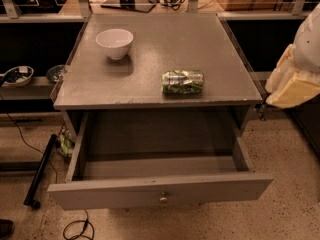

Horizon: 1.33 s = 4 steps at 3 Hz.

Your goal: Close top drawer

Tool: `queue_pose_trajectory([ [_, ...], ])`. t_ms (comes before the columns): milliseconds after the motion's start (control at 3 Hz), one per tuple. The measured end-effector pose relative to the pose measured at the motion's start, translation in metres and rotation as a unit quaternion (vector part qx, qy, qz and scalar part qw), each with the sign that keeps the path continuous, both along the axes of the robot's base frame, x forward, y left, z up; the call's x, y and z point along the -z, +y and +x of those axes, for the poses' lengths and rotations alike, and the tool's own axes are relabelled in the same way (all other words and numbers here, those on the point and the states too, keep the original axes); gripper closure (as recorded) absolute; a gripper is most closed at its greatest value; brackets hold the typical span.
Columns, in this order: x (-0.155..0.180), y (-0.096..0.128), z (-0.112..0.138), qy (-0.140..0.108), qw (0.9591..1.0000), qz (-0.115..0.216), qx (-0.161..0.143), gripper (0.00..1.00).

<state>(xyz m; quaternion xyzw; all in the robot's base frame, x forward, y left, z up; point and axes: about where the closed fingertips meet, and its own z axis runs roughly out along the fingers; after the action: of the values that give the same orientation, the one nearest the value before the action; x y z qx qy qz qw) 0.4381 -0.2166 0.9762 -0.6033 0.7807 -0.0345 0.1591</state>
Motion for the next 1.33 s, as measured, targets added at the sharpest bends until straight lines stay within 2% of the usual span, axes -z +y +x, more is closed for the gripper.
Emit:
queue_pose_trajectory([
  [333,0.0,0.0,0.0,0.0,1.0,0.0,0.0,0.85],
  [667,0.012,0.0,-0.007,0.003,0.9999,0.009,0.007,1.0],
  [1333,0.083,0.001,-0.017,0.034,0.9986,0.031,0.025,1.0],
])
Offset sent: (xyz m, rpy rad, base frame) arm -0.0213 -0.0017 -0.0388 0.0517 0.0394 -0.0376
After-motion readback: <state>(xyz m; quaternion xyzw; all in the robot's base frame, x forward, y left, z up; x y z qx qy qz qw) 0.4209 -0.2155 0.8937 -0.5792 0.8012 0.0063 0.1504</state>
